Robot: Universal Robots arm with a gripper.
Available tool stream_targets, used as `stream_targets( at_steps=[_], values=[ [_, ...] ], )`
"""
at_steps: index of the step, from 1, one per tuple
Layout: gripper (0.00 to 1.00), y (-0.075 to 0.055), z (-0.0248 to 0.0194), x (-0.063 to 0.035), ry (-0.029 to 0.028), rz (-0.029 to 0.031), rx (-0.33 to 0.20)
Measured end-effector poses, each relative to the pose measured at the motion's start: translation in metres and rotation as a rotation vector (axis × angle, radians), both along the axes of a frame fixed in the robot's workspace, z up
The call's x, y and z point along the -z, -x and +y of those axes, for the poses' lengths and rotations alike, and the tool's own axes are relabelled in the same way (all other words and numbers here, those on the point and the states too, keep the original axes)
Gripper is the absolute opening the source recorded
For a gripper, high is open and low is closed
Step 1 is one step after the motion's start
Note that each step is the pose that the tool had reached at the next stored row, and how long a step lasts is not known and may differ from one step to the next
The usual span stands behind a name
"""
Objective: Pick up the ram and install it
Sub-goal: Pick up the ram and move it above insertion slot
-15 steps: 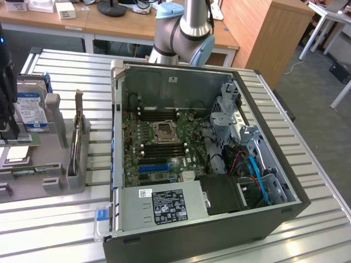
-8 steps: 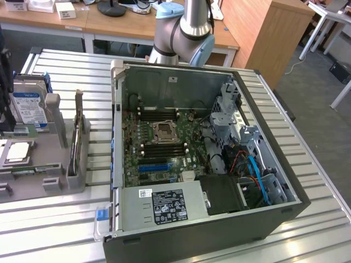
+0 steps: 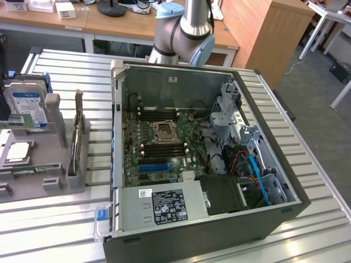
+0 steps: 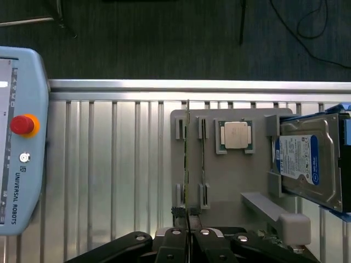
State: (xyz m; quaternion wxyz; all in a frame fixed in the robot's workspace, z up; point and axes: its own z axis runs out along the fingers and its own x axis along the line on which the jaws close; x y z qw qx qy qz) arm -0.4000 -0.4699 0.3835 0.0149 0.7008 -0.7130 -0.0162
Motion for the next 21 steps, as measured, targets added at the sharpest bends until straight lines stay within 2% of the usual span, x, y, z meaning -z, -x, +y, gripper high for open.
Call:
stream_targets(
  at_steps=[15, 18, 21],
  values=[
    [0.12, 0.0, 0.0, -0.0348, 0.0018, 0.0, 0.02],
    [0.12, 0.0, 0.0, -0.0395, 0.0018, 0.0, 0.021],
    [0.12, 0.0, 0.0, -0.0401, 0.0018, 0.0, 0.022]
  ],
)
